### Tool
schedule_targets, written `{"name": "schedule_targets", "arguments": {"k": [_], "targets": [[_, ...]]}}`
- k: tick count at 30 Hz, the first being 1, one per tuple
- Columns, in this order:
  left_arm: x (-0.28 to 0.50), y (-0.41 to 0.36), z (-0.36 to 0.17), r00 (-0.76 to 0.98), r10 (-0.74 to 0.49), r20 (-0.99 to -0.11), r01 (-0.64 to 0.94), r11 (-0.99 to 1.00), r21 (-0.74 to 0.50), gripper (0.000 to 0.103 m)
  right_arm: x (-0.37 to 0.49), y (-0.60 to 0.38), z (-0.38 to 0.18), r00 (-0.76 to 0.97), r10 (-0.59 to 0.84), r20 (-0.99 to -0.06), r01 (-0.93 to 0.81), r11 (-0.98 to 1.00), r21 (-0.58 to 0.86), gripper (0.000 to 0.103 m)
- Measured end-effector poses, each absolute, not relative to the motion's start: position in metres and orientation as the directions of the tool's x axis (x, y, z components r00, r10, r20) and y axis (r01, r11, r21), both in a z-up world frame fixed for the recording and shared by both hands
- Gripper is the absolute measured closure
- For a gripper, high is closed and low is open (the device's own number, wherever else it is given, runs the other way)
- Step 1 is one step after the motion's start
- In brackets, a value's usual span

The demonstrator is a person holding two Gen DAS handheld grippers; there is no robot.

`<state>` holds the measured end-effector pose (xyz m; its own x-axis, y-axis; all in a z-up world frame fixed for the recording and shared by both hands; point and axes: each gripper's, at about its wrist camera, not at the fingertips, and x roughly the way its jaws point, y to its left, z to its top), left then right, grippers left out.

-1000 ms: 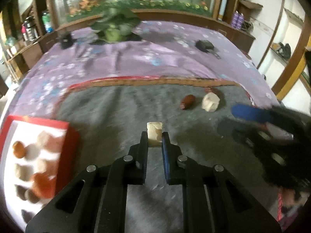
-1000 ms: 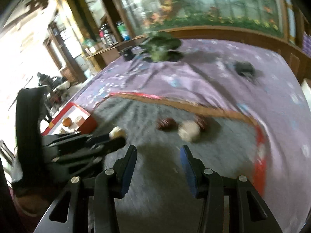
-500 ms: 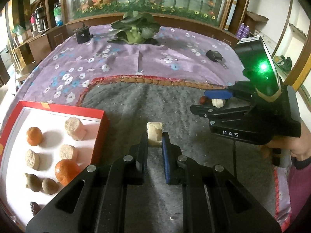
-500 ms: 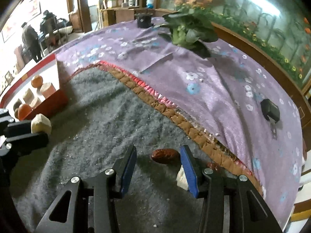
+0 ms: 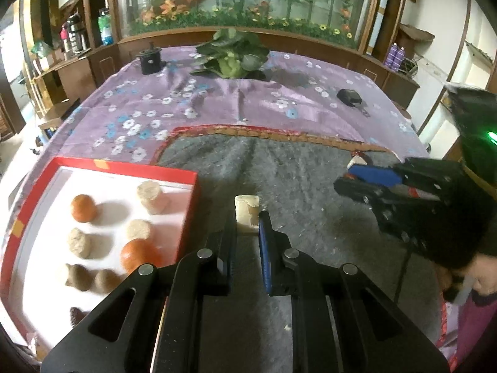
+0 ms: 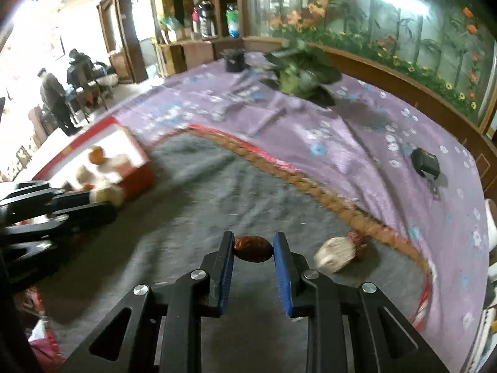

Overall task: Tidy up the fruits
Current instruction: 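Carry the cube and date into the tray and open both tools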

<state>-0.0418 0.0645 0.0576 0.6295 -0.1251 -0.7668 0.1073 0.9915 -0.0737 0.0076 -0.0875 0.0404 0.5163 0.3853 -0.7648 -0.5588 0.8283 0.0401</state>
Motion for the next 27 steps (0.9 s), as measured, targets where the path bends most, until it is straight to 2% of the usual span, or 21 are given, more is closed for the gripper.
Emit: {"name": "schedule_targets", "arguments": {"k": [11, 19, 27], "targets": [[-0.074, 0.114, 0.066, 0.657, 0.006, -0.754, -0.017, 1.0, -0.007, 0.09, -0.053, -0.02, 0.064, 0.496, 0.537, -0.682, -0.643, 0.755, 0.127, 0.078], [-0.089, 0.157, 0.063, 0.655, 0.064, -0.753, -0.109, 0.994, -0.01, 0.09, -0.062, 0.016, 0.069, 0.473, 0.563, -0.678, -0.685, 0.719, 0.119, 0.078], [-0.095, 0.21, 0.057, 0.634, 0.073, -0.77, -0.207, 0.975, -0.078, 0.09, -0.06, 0.055, 0.062, 0.435, 0.561, -0.704, -0.723, 0.684, 0.099, 0.078]]}}
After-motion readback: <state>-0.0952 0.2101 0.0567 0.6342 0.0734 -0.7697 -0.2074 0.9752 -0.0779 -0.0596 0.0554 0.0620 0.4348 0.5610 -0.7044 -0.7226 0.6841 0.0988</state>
